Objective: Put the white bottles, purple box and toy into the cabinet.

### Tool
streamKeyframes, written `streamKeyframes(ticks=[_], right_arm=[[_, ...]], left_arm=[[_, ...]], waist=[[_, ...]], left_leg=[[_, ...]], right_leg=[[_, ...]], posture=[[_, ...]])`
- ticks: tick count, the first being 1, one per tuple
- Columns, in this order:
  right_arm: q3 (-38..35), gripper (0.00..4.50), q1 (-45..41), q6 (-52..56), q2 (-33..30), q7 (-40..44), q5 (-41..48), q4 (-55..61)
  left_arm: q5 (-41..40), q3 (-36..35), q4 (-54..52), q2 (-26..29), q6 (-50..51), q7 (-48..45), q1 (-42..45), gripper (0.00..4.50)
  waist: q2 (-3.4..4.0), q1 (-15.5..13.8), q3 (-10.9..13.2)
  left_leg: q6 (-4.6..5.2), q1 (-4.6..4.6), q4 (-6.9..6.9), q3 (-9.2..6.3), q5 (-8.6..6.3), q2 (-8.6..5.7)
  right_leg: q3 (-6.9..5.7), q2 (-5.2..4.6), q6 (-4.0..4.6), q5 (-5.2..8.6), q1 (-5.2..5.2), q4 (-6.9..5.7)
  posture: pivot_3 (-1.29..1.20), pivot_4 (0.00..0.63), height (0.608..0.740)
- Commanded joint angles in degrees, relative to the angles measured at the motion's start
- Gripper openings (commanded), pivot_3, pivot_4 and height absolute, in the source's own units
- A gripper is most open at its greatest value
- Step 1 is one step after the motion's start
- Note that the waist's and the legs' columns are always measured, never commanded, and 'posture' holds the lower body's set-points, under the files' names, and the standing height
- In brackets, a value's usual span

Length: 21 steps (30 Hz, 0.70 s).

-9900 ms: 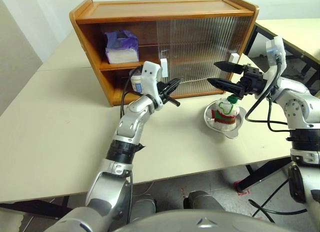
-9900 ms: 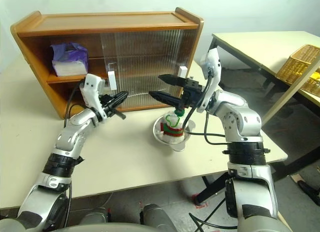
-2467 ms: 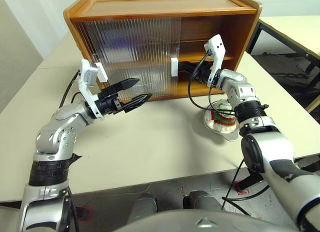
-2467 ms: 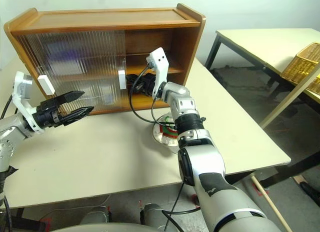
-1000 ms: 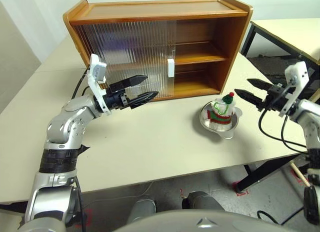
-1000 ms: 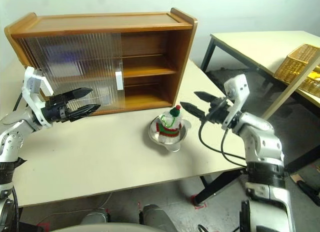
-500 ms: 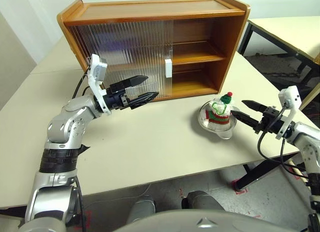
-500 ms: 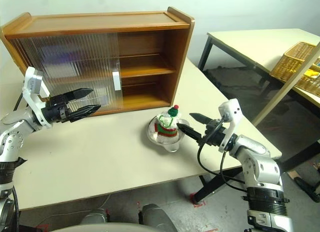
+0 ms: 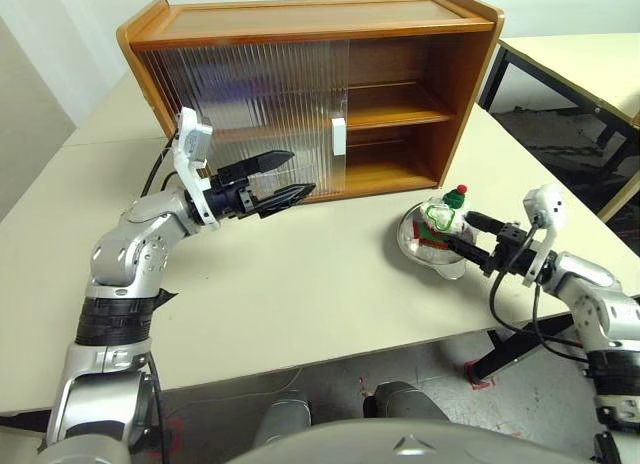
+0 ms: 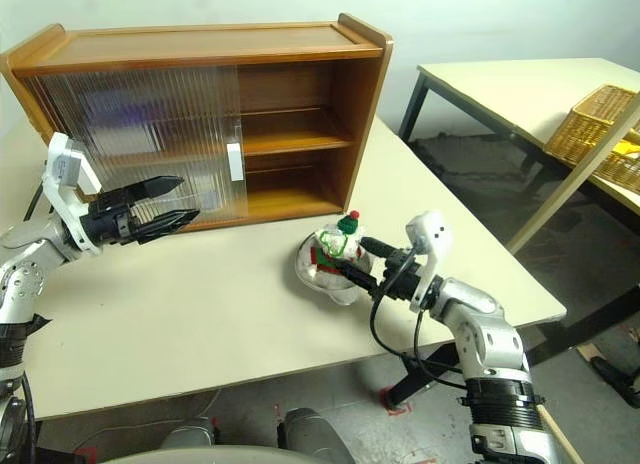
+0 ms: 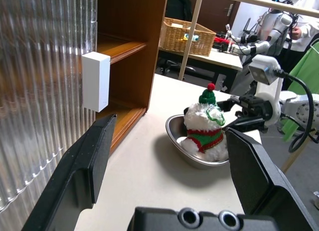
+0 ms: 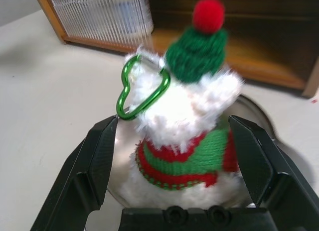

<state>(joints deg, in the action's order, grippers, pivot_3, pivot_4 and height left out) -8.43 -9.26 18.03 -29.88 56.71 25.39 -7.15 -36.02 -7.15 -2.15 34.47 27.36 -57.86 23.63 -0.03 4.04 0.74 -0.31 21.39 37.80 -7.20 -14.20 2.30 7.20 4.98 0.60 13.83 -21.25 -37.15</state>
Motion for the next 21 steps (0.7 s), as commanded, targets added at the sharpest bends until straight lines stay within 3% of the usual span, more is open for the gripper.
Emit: streamKeyframes(ticks=[1,9,18,21], right_arm=[[1.28,4.45,-0.38,-1.5,0.97,-0.54,-1.13,-1.72],[1.91,4.45,-1.19,-2.73,1.86,-0.93,-1.9,-3.97],[1.77,1.18,-1.81,-3.59,1.34,-0.61,-1.79,-4.58],[1.45,0.34,-2.34,-3.45,1.09,-0.66,-1.49,-4.18]], left_arm=[[-0.02,-0.66,-0.05,0.51,0.35,0.08,0.18,4.5],[0.11,-0.87,0.11,0.48,0.27,0.02,0.49,4.5],[0.47,-0.47,0.57,0.06,-0.34,-0.24,0.55,4.5],[0.69,-0.27,0.85,-0.18,-0.61,-0.35,0.68,4.5]], waist=[[0.0,-0.08,0.0],[0.0,-0.27,0.0],[0.0,-0.3,0.0],[0.0,-0.29,0.0]], left_leg=[[0.0,0.01,0.0,-0.03,0.0,0.0],[-0.04,0.01,-0.02,-0.15,-0.02,0.02],[-0.08,0.01,-0.04,-0.14,-0.05,0.03],[-0.08,0.01,-0.05,-0.13,-0.05,0.02]], right_leg=[[0.0,0.0,0.0,0.0,-0.01,0.0],[-0.01,0.0,0.04,0.02,-0.02,0.0],[-0.01,0.01,0.08,0.05,-0.03,0.0],[-0.02,0.01,0.09,0.06,-0.03,0.0]], posture=[[-0.1,0.0,0.74],[-0.09,0.0,0.74],[-0.1,0.0,0.74],[-0.11,0.0,0.74]])
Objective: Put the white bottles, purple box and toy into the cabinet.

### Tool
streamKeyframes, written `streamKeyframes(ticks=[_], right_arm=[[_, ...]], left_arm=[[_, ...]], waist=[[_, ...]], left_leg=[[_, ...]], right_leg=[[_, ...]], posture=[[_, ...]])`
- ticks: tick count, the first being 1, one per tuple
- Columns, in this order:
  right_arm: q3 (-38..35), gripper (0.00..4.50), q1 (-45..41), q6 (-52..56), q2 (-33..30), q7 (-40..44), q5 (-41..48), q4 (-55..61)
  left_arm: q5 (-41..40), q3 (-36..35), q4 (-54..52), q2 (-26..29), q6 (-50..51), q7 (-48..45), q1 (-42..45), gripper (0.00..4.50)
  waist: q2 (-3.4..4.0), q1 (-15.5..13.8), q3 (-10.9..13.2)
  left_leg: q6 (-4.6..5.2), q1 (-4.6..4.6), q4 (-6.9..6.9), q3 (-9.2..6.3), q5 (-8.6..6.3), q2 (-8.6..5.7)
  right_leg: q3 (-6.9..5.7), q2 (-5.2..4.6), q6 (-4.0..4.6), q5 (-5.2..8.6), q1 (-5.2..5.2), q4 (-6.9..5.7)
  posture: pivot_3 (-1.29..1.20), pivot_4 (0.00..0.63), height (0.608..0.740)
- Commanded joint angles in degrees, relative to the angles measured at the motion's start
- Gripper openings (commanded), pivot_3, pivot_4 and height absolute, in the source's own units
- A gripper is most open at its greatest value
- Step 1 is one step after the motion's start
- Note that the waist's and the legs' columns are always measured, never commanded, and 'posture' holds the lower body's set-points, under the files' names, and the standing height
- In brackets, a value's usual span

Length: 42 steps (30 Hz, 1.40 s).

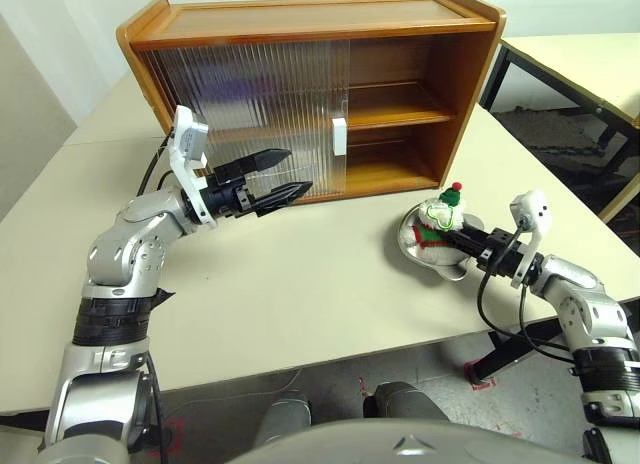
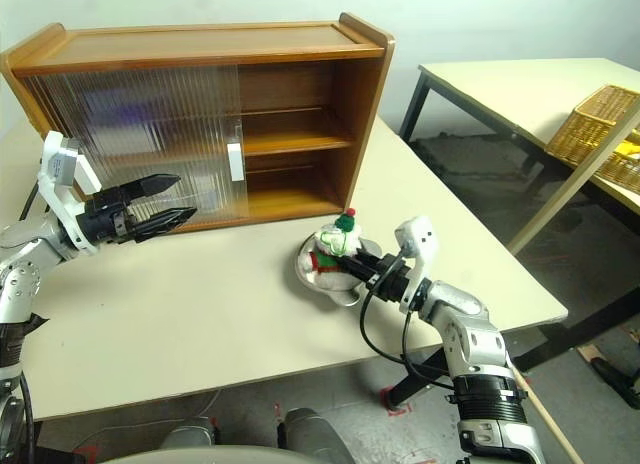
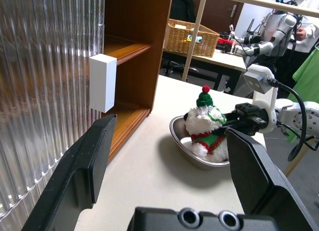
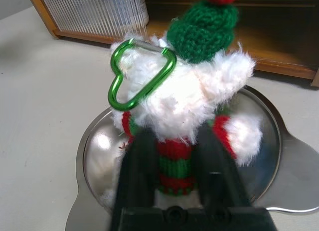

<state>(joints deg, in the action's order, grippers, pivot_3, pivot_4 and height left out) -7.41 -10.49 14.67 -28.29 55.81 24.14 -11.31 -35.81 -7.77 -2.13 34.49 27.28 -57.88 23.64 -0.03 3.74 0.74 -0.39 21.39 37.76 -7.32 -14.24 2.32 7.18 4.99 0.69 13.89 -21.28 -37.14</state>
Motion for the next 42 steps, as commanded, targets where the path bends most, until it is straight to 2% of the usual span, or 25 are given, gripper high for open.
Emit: streamKeyframes(ticks=[1,13,19,27,35,39,42], right_arm=[[0.19,0.14,-1.38,0.11,-0.62,0.18,0.01,0.3],[-3.55,0.04,-7.41,7.72,-5.63,0.73,6.92,8.47],[-1.9,0.04,-19.41,7.41,-4.52,0.62,6.2,3.49],[-0.26,0.04,-32.21,1.08,-2.25,3.63,2.28,-12.87],[0.89,0.04,-44.85,-10.1,0.18,7.3,-3.79,-35.27],[0.49,0.04,-48.32,-13.63,0.68,8.52,-5.51,-41.47],[0.39,0.04,-51.37,-15.81,1.28,8.16,-6.82,-45.99]], left_arm=[[0.56,0.41,0.93,-0.24,-0.6,-0.38,0.73,4.5],[1.14,1.21,1.58,-1.16,-0.71,-0.87,1.53,4.5],[1.24,1.49,1.2,-1.62,-0.67,-0.59,1.22,4.5],[0.52,0.59,-0.72,-1.19,-0.25,0.76,-0.41,4.5],[-0.58,-1.09,-4.64,-0.73,0.92,2.95,-3.41,4.5],[-0.8,-1.28,-5.47,-0.66,1.25,3.56,-3.9,4.5],[-0.97,-1.5,-5.98,-0.66,1.39,4.09,-4.28,4.5]], waist=[[0.0,0.02,0.0],[0.0,0.26,0.0],[0.03,0.84,0.01],[0.06,0.23,-0.02],[0.08,-1.04,-0.02],[0.08,-1.65,-0.02],[0.08,-2.11,-0.01]], left_leg=[[0.0,0.0,0.0,0.0,0.0,0.0],[0.0,0.04,0.01,0.15,0.0,-0.03],[0.02,0.07,0.04,0.19,0.01,-0.03],[0.04,0.35,-0.03,-0.08,0.01,0.02],[0.05,0.49,-0.06,-0.17,0.02,0.07],[0.05,0.47,-0.06,-0.24,0.02,0.13],[0.05,0.47,-0.04,-0.23,0.02,0.15]], right_leg=[[0.0,0.0,0.0,0.0,0.0,0.0],[0.0,0.03,-0.01,0.04,-0.01,0.0],[0.02,0.09,-0.04,0.01,-0.07,-0.01],[-0.02,0.09,0.0,-0.01,-0.39,-0.01],[0.02,0.07,-0.15,-0.41,-0.62,-0.04],[0.01,0.06,0.57,-0.53,-0.67,-0.04],[0.01,0.04,0.68,-0.56,-0.67,-0.04]], posture=[[-0.11,0.0,0.74],[-0.13,0.0,0.74],[-0.12,0.0,0.74],[-0.08,0.0,0.74],[-0.04,0.0,0.74],[-0.02,0.0,0.74],[-0.02,0.0,0.74]])
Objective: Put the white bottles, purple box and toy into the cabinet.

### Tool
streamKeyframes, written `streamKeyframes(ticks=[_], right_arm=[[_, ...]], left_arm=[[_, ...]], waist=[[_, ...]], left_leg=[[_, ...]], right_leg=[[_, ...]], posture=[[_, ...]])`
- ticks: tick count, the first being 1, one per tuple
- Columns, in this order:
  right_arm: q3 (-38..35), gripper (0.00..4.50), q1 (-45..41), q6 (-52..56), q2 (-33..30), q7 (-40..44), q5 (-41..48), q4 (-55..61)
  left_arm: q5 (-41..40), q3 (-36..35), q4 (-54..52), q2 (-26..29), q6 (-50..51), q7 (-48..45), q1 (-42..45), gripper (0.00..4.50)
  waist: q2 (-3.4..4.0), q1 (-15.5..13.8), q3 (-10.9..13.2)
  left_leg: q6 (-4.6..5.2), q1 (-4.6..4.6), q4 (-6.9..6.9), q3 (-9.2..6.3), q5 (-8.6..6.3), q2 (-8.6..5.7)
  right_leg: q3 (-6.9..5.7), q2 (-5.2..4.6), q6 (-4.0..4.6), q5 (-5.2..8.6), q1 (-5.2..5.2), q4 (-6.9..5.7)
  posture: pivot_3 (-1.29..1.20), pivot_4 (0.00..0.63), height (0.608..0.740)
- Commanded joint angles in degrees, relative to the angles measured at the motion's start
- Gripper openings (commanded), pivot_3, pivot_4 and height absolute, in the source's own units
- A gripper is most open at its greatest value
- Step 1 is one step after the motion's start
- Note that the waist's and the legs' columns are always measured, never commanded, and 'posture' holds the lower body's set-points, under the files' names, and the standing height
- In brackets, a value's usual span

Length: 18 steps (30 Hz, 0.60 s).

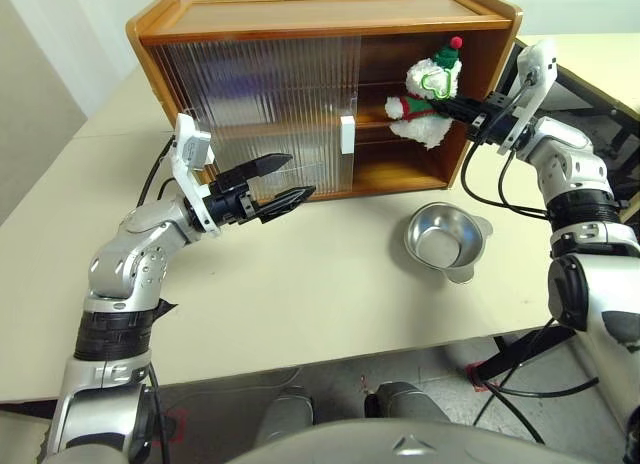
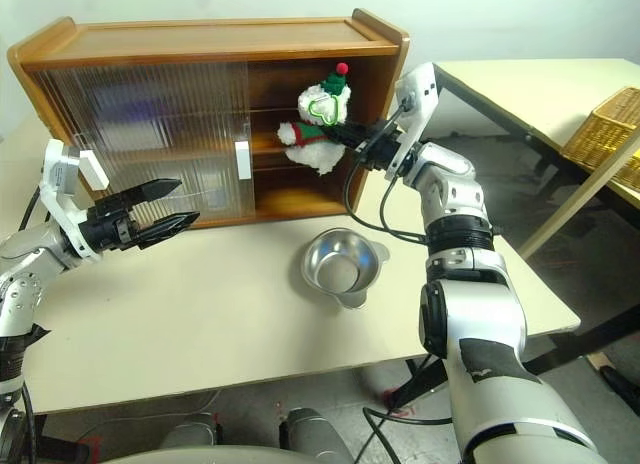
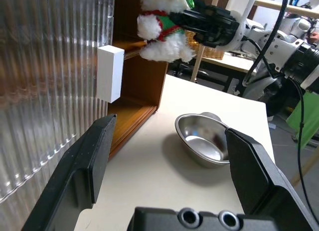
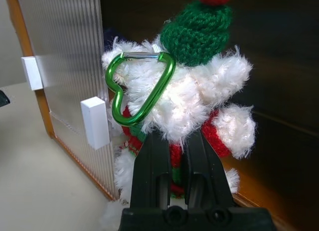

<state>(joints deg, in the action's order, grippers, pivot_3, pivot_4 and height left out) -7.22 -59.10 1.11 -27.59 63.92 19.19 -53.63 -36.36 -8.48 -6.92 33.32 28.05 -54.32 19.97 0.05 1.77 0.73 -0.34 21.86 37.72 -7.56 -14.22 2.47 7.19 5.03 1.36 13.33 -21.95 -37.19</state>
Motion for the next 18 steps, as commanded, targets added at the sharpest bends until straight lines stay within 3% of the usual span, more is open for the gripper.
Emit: streamKeyframes(ticks=[1,12,18], right_arm=[[0.21,0.04,-3.59,-2.87,0.78,-0.12,-2.26,-4.95],[-0.58,0.04,-9.94,-10.5,2.83,-5.18,-6.74,-14.22],[-0.18,0.04,-11.75,-11.58,3.73,-11.99,-10.14,-18.25]], left_arm=[[-0.49,-0.82,-1.31,0.53,0.63,0.64,-0.72,4.5],[-0.9,-0.82,-2.31,0.29,0.91,1.57,-1.43,4.5],[-1.08,-0.81,-2.58,0.22,0.98,1.83,-1.69,4.5]], waist=[[0.0,-0.22,0.0],[0.01,-0.45,0.0],[0.01,-0.51,0.01]], left_leg=[[0.0,0.0,0.01,0.0,0.0,0.01],[0.0,0.01,-0.01,0.04,0.0,0.23],[-0.01,0.01,-0.04,0.04,-0.01,0.39]], right_leg=[[0.0,-0.01,0.02,-0.01,-0.01,0.0],[-0.04,-0.05,0.12,-0.07,-0.09,0.0],[-0.04,-0.08,0.13,-0.08,-0.12,0.0]], posture=[[-0.02,0.0,0.74],[-0.01,0.0,0.74],[-0.01,0.0,0.74]])
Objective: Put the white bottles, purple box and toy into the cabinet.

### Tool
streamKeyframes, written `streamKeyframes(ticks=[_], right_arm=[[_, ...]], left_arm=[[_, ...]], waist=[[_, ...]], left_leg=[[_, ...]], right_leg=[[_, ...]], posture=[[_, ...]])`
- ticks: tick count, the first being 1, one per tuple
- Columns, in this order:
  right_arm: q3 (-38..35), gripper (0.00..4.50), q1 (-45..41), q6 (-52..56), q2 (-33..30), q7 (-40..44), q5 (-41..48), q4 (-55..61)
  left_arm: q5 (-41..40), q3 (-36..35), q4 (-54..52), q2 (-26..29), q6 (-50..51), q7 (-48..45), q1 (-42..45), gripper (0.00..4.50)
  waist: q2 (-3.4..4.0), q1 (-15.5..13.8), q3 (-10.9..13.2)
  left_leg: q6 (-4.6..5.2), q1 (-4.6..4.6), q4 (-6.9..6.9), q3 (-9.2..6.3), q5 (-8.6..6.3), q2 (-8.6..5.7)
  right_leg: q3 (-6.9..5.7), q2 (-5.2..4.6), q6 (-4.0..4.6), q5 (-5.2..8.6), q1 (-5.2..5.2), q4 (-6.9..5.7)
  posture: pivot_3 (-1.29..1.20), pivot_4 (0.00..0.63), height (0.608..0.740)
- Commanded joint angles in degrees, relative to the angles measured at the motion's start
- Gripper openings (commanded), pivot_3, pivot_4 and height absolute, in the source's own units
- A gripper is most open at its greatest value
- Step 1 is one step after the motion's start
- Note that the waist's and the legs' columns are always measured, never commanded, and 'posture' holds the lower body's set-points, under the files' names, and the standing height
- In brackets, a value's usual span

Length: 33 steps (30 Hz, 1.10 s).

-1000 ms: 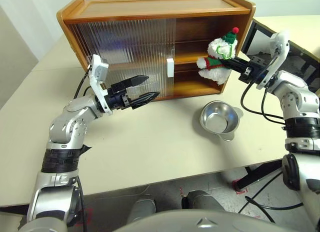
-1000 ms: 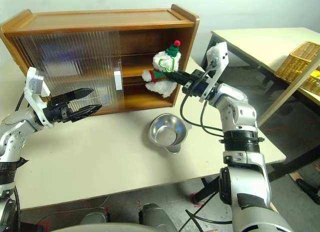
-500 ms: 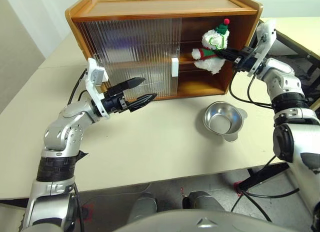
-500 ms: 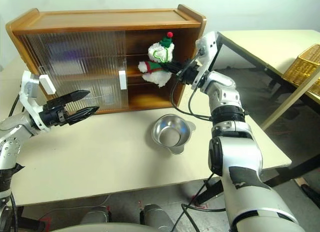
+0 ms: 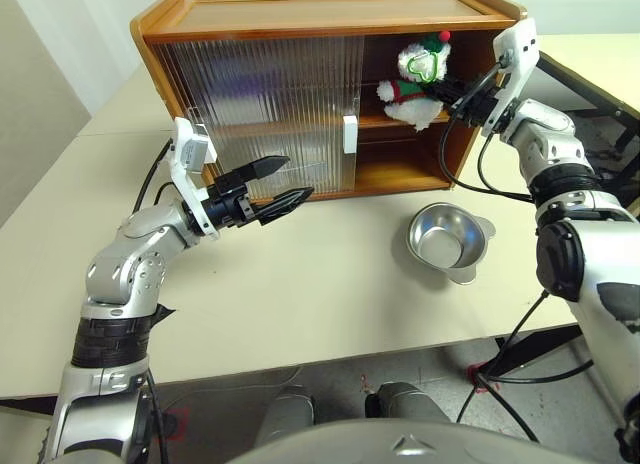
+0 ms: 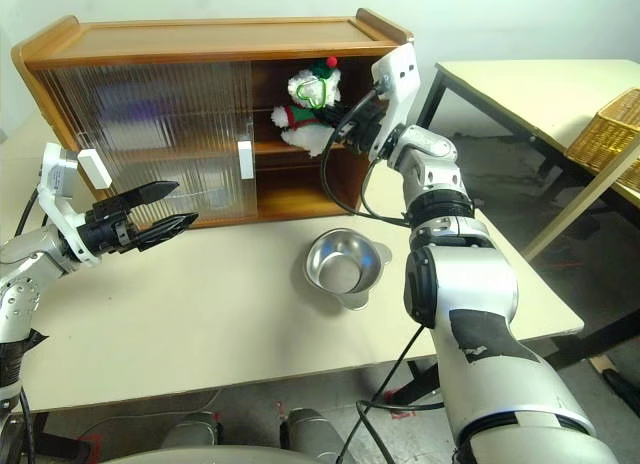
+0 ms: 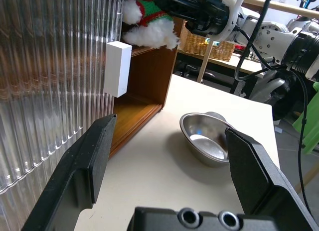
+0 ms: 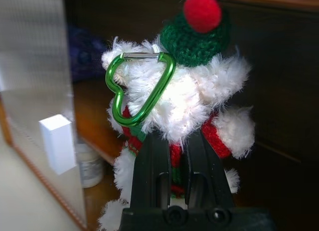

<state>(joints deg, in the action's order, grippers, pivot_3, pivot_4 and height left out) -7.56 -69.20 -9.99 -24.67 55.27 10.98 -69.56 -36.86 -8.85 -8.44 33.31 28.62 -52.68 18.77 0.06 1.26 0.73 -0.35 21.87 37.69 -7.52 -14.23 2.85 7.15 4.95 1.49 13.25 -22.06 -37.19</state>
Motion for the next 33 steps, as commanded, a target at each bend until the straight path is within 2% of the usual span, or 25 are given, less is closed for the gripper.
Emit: streamKeyframes(ticks=[1,12,23,28,33], right_arm=[[0.09,0.04,-1.82,-0.38,1.04,-4.37,-2.34,-2.83],[-0.27,0.04,-3.72,-1.22,5.46,-14.14,-5.58,-5.74],[0.3,0.04,-4.77,-1.6,7.12,-20.57,-9.77,-6.83],[-0.45,1.67,-4.4,-2.34,6.73,-20.75,-10.22,-6.53],[-1.15,3.49,-3.76,-3.53,5.28,-18.67,-9.62,-5.8]], left_arm=[[-0.58,-0.45,-1.08,0.23,0.41,0.19,-0.51,4.5],[-1.34,-1.82,-3.45,0.76,0.92,1.69,-2.47,4.5],[-2.57,-3.1,-6.72,1.09,1.59,3.91,-5.34,4.5],[-2.59,-2.55,-6.13,1.01,1.42,3.88,-4.67,4.5],[-2.37,-1.65,-5.1,0.66,1.17,3.4,-3.69,4.5]], waist=[[0.0,0.0,0.0],[0.0,-0.06,0.0],[0.0,-1.49,0.0],[0.0,-1.68,0.0],[0.0,-1.76,0.0]], left_leg=[[0.0,0.0,0.0,0.0,0.0,0.09],[0.0,-0.03,-0.02,0.08,0.0,0.31],[-0.03,0.01,-0.17,0.08,-0.02,0.36],[-0.03,0.01,-0.32,0.11,-0.02,0.38],[-0.03,0.02,-0.45,0.14,-0.02,0.39]], right_leg=[[0.0,-0.01,0.01,-0.01,-0.01,0.0],[-0.05,0.06,0.12,-0.13,-0.08,-0.01],[-0.05,0.05,0.28,-0.08,-0.2,-0.01],[-0.05,0.05,0.32,-0.07,-0.28,-0.02],[-0.05,0.05,0.32,-0.07,-0.36,-0.03]], posture=[[-0.01,0.0,0.74],[0.06,0.0,0.74],[0.08,0.0,0.74],[0.07,0.0,0.74],[0.05,0.0,0.74]])
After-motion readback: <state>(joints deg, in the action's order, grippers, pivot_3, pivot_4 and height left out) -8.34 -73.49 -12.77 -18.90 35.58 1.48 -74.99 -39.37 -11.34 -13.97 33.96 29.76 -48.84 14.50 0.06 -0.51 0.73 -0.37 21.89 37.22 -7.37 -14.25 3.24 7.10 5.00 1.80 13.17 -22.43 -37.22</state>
